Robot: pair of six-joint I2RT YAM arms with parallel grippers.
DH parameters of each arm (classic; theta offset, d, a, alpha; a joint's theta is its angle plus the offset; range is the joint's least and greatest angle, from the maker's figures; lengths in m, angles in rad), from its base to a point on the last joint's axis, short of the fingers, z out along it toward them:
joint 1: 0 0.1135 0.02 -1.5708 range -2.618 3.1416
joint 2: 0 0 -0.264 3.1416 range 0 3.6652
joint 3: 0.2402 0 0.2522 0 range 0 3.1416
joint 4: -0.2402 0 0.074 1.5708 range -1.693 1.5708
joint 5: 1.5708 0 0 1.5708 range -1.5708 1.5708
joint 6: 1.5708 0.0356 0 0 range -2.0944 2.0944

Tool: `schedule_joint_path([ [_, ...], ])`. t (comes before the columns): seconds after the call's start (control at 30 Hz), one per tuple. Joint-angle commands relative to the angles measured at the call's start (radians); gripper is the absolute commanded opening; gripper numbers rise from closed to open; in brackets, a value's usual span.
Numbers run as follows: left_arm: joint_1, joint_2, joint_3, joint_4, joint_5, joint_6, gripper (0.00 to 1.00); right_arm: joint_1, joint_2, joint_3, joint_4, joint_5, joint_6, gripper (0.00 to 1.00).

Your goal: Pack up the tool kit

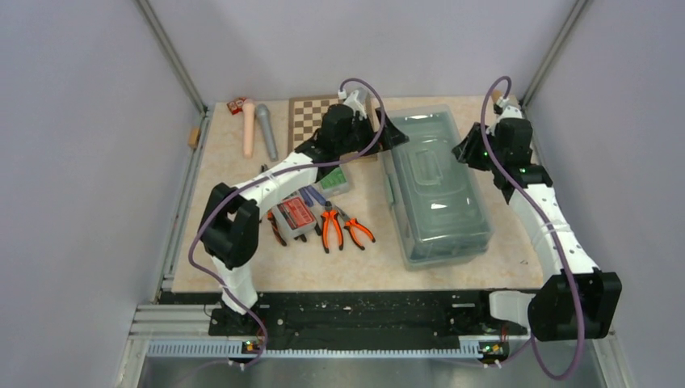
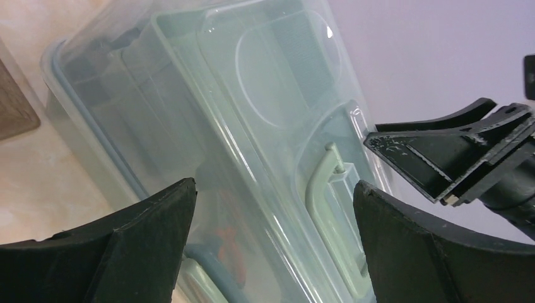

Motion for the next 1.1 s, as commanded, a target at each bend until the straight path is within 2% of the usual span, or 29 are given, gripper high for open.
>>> schedule_joint_path([
  [0.0, 0.054, -0.076, -0.012, 0.098, 0.074, -0.025, 0.99, 0.021, 0.057, 0.015, 0.084, -0.056, 0.129, 0.33],
  [0.17, 0.099, -0.195, -0.192, 0.179, 0.059, -0.104, 0.99, 0.020, 0.014, -0.056, 0.124, -0.018, 0.178, 0.34],
  [0.33, 0.096, -0.318, -0.393, 0.259, 0.048, -0.178, 0.97, 0.021, -0.014, -0.095, 0.123, -0.084, 0.185, 0.35],
  [0.5, 0.071, -0.370, -0.566, 0.394, 0.059, -0.270, 0.96, 0.026, -0.033, -0.110, 0.096, -0.104, 0.165, 0.38],
  [0.7, 0.036, -0.336, -0.680, 0.537, 0.077, -0.367, 0.95, 0.044, -0.059, -0.137, 0.105, -0.095, 0.180, 0.43],
  [0.93, 0.025, -0.216, -0.663, 0.622, 0.153, -0.417, 0.94, 0.044, -0.059, -0.154, 0.107, -0.101, 0.170, 0.48],
  [1.07, 0.029, -0.147, -0.678, 0.722, 0.157, -0.450, 0.86, 0.044, -0.057, -0.171, 0.118, -0.124, 0.167, 0.48],
])
